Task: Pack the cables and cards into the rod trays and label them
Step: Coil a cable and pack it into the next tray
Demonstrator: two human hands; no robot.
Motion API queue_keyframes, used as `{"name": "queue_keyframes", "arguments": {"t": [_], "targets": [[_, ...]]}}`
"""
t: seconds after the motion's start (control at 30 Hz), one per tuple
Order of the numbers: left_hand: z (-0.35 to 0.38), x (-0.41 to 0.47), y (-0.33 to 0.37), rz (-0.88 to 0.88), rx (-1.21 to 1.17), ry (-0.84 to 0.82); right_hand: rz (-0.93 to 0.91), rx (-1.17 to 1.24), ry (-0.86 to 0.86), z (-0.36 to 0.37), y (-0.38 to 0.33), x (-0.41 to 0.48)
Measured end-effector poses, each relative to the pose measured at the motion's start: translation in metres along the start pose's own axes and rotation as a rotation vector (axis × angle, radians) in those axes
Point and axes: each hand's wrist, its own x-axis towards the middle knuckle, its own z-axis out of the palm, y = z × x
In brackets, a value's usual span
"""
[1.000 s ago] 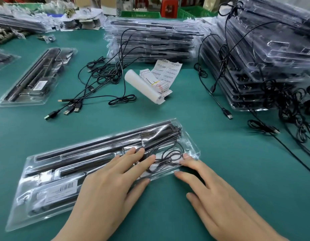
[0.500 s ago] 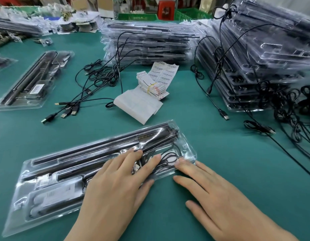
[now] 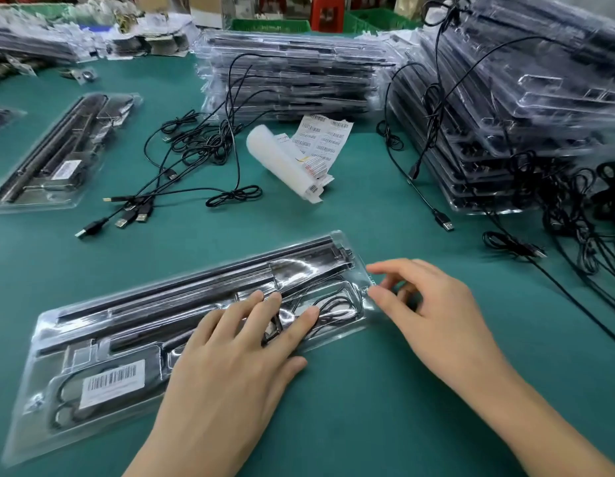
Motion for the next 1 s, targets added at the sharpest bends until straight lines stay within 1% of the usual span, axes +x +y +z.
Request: {"name": "queue_keyframes", "arguments": {"t": [0.13, 0.23, 0.33, 0.43, 0.53, 0.67, 0.73, 0.83, 0.9, 1.0], "targets": [[0.003, 0.0, 0.0, -0.023, -0.025, 0.053, -0.021, -0.115, -0.022, 0.005, -0.002, 0.008], [0.006, 0.0, 0.0, -0.047, -0.072, 0.041, -0.072, -0.166, -0.016, 0.003, -0.001, 0.006], [0.003, 0.0, -0.008, -0.034, -0.103, 0.032, -0.107, -0.207, -0.02, 0.001, -0.002, 0.008], [-0.004, 0.009, -0.024, 0.04, -0.122, -0.027, -0.131, -0.232, -0.095, -0.003, -0.003, 0.015], [-0.003, 0.022, -0.029, 0.07, -0.159, -0.133, -0.15, -0.289, -0.129, -0.007, -0.003, 0.019], [0.008, 0.027, -0.029, 0.131, -0.021, -0.187, -0.204, -0.348, -0.077, -0.006, -0.003, 0.016], [0.008, 0.028, -0.03, 0.148, 0.012, -0.201, -0.266, -0.383, -0.044, -0.004, -0.002, 0.015], [0.008, 0.028, -0.031, 0.156, 0.021, -0.224, -0.322, -0.336, -0.063, -0.006, 0.003, 0.013], [0.008, 0.028, -0.031, 0.154, 0.034, -0.231, -0.32, -0.273, -0.118, -0.011, 0.004, 0.012], [0.009, 0.029, -0.032, 0.152, 0.029, -0.241, -0.35, -0.272, -0.217, -0.014, 0.002, 0.013]]}}
